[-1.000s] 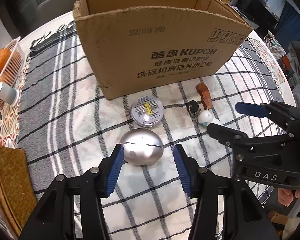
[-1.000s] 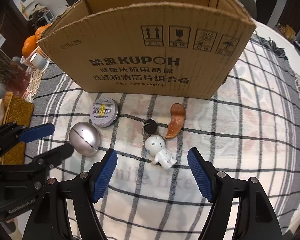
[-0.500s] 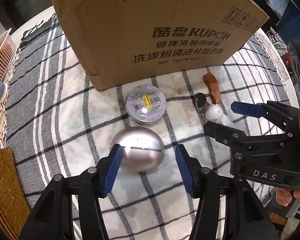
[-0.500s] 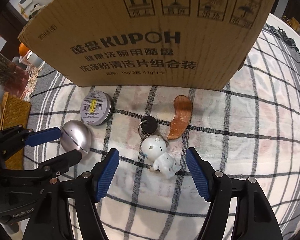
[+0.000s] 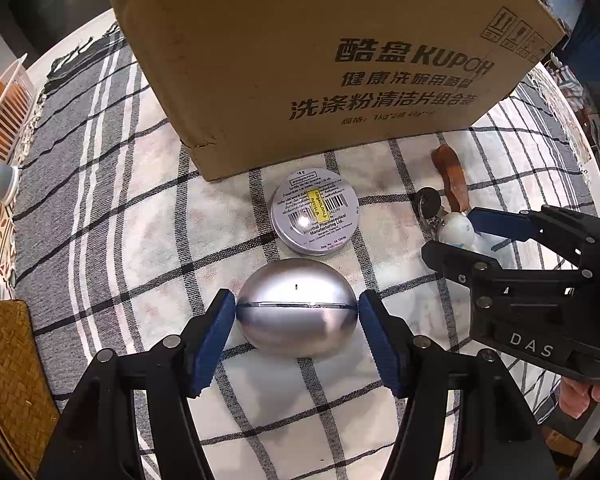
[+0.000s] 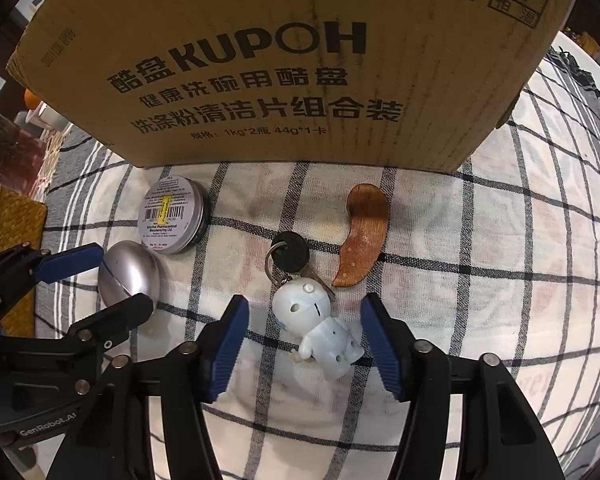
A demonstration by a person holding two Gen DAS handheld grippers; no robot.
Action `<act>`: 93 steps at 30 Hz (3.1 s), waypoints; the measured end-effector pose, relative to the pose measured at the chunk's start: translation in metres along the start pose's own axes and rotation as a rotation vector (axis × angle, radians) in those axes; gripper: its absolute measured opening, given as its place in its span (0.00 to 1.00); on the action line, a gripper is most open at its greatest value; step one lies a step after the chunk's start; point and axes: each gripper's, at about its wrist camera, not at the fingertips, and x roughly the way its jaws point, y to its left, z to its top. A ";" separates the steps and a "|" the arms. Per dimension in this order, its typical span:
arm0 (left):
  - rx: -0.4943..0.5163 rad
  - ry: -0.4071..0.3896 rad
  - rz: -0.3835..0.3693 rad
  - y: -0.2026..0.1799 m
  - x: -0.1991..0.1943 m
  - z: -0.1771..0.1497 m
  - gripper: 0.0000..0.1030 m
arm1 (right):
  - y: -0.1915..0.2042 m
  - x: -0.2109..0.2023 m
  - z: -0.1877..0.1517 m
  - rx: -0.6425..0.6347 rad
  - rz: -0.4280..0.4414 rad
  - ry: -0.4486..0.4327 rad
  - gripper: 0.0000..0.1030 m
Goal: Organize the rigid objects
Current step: 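Grasp the white figurine with the right gripper while the left gripper grasps the silver egg, then lift and carry the figurine with the right gripper while the left gripper carries the silver egg over the box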
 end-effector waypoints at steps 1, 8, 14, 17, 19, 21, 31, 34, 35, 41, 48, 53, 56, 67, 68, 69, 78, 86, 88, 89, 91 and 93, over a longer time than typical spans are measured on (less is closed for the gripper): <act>-0.004 0.003 -0.002 0.000 0.001 0.001 0.62 | 0.000 0.000 0.001 0.000 0.001 -0.001 0.55; -0.037 0.025 -0.023 0.003 0.011 0.001 0.62 | 0.012 0.005 0.004 -0.008 -0.045 -0.009 0.45; -0.060 0.028 -0.022 0.004 0.014 -0.002 0.63 | 0.013 0.006 0.000 -0.002 -0.076 -0.020 0.37; -0.081 0.024 -0.036 0.005 0.014 -0.001 0.63 | 0.011 0.005 -0.002 0.012 -0.069 -0.028 0.29; -0.091 0.021 -0.054 0.008 0.012 -0.003 0.63 | 0.008 0.002 -0.005 0.020 -0.062 -0.030 0.28; -0.101 0.019 -0.074 0.010 0.010 -0.005 0.62 | 0.005 0.001 -0.006 0.036 -0.043 -0.029 0.28; -0.087 -0.054 -0.047 -0.007 -0.015 -0.006 0.62 | -0.009 -0.021 -0.019 0.054 -0.016 -0.049 0.28; -0.089 -0.083 -0.038 -0.006 -0.025 -0.009 0.62 | -0.009 -0.031 -0.020 0.054 -0.026 -0.071 0.28; -0.089 -0.095 -0.035 -0.006 -0.029 -0.009 0.62 | -0.009 -0.035 -0.020 0.052 -0.027 -0.080 0.28; -0.085 -0.140 -0.036 -0.011 -0.047 -0.006 0.62 | -0.008 -0.057 -0.022 0.054 -0.018 -0.120 0.28; -0.081 -0.191 -0.026 -0.020 -0.064 -0.001 0.63 | -0.013 -0.081 -0.014 0.059 -0.024 -0.167 0.28; -0.073 -0.233 -0.018 -0.023 -0.079 0.000 0.63 | -0.007 -0.089 -0.010 0.057 -0.031 -0.201 0.28; -0.069 -0.255 -0.021 -0.024 -0.089 0.000 0.63 | -0.004 -0.096 -0.011 0.056 -0.032 -0.227 0.28; -0.045 -0.349 -0.035 -0.033 -0.128 0.006 0.63 | 0.003 -0.140 -0.010 0.040 -0.044 -0.344 0.28; -0.043 -0.355 -0.036 -0.033 -0.130 0.006 0.63 | 0.004 -0.145 -0.010 0.037 -0.044 -0.357 0.28; -0.040 -0.362 -0.037 -0.034 -0.133 0.007 0.63 | 0.004 -0.149 -0.010 0.037 -0.044 -0.367 0.28; -0.028 -0.428 -0.040 -0.036 -0.162 0.015 0.63 | 0.011 -0.182 -0.005 0.024 -0.041 -0.452 0.28; -0.021 -0.475 -0.033 -0.037 -0.185 0.030 0.63 | 0.013 -0.206 0.008 0.014 -0.040 -0.510 0.28; -0.022 -0.482 -0.033 -0.036 -0.189 0.035 0.63 | 0.014 -0.212 0.012 0.011 -0.035 -0.524 0.28; -0.022 -0.487 -0.033 -0.036 -0.192 0.038 0.63 | 0.014 -0.213 0.014 0.009 -0.034 -0.529 0.28; -0.019 -0.495 -0.025 -0.035 -0.197 0.043 0.63 | 0.014 -0.217 0.019 0.006 -0.031 -0.538 0.28; -0.017 -0.505 -0.018 -0.034 -0.200 0.047 0.63 | 0.014 -0.221 0.025 0.003 -0.030 -0.548 0.28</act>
